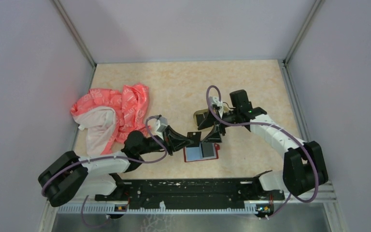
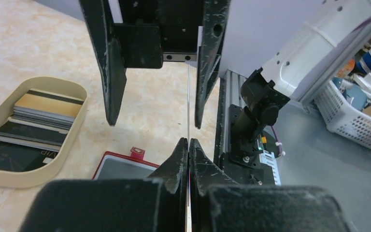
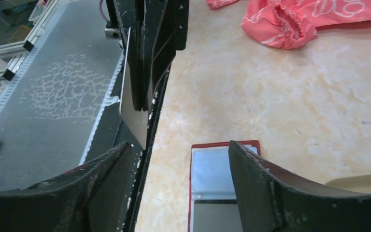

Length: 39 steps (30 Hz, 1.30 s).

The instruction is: Put the credit cards into the card holder

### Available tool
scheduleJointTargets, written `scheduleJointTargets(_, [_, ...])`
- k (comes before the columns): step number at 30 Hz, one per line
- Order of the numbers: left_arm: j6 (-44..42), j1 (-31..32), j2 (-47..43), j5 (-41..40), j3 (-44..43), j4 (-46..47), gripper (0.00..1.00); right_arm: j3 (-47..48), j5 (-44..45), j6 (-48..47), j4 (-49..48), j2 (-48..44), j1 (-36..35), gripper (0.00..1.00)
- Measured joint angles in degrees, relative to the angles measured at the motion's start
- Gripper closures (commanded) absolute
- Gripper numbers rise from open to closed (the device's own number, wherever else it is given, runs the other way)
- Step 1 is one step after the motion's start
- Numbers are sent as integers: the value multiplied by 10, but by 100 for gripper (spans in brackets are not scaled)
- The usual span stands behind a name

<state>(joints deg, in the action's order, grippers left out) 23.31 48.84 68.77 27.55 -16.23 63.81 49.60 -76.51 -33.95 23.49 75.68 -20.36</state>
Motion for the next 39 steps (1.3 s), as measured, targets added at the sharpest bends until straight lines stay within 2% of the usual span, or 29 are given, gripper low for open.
scheduleJointTargets(4, [-18, 5, 10, 20, -13, -7, 100, 0, 8, 36, -14, 9, -30, 39])
scheduleJointTargets(9, [-44, 6, 18, 30, -35, -54, 100, 16, 28, 29, 2, 9, -35, 49])
scheduleJointTargets(10, [-50, 6, 18, 29, -39, -65, 100, 19, 31, 26, 4, 9, -36, 54])
scheduleJointTargets(14, [-66, 4, 23, 24, -56, -102, 100, 20, 34, 18, 16, 9, -36, 97])
scheduleJointTargets(15, [-69, 2, 26, 19, -58, -108, 95, 20, 33, 22, 24, 9, -37, 100])
scheduleJointTargets(19, [-69, 2, 31, 9, -61, -119, 59, 26, 41, 10, 50, 9, -39, 100])
scheduleJointTargets(21, [-65, 4, 31, 8, -60, -120, 45, 38, 42, 2, 63, 9, -39, 100])
scheduleJointTargets(22, [-66, 5, 31, 7, -57, -119, 43, 44, 42, -2, 67, 9, -39, 100])
scheduleJointTargets(29, [-65, 6, 24, 5, 13, -60, 44, 59, 23, 4, 63, 9, -39, 100])
scheduleJointTargets(36, [-64, 6, 27, 6, 14, -17, 46, 59, 16, 7, 65, 17, -41, 100])
scheduleJointTargets(38, [-64, 6, 31, 5, 9, -12, 51, 59, 16, -2, 73, 25, -44, 100])
scheduleJointTargets(39, [-64, 6, 34, 5, 6, -10, 59, 59, 17, -8, 79, 29, -47, 100])
